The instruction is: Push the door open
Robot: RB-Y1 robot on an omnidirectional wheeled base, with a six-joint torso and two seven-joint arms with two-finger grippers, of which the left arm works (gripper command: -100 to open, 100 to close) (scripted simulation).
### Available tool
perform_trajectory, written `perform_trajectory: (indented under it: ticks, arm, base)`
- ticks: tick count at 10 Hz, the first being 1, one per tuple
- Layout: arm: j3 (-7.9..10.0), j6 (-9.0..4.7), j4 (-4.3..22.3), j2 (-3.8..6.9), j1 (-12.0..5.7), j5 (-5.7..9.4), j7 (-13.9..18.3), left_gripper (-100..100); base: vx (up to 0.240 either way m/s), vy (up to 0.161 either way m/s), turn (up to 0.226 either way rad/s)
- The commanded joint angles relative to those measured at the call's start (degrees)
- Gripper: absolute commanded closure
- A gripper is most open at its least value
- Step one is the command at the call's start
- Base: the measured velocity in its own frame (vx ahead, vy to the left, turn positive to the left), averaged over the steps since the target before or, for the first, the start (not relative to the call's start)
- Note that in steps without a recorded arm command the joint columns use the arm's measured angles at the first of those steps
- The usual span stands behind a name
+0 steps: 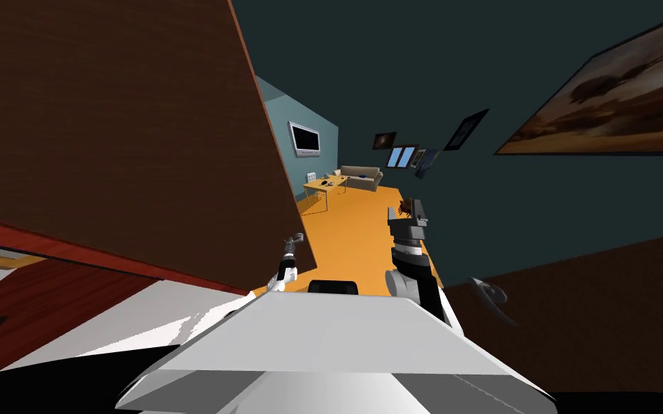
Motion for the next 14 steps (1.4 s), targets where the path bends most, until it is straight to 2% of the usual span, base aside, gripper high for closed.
perform_trajectory:
  ticks: [1, 2, 4, 11, 12, 14]
  arm:
    - [1.47, 0.06, -0.38, 0.66, -0.07, 0.81, -0.35, 100]
    - [1.47, 0.06, -0.38, 0.66, -0.07, 0.81, -0.35, 100]
    - [2.91, -0.01, -0.28, 0.71, -0.02, 1.64, -0.86, 100]
    - [6.22, -0.16, -0.05, 0.63, 0.08, 3.55, -2.02, 100]
    - [6.23, 0.15, -0.28, 0.90, 0.77, 3.50, -1.92, 100]
    - [7.75, 0.01, -0.33, 1.18, 0.87, 4.41, -2.47, 100]
  base:
    - [0.232, -0.026, 0.047]
    - [0.154, -0.039, 0.034]
    - [0.175, -0.068, 0.072]
    - [0.175, -0.051, 0.055]
    - [0.074, 0.001, 0.042]
    - [0.165, -0.015, 0.048]
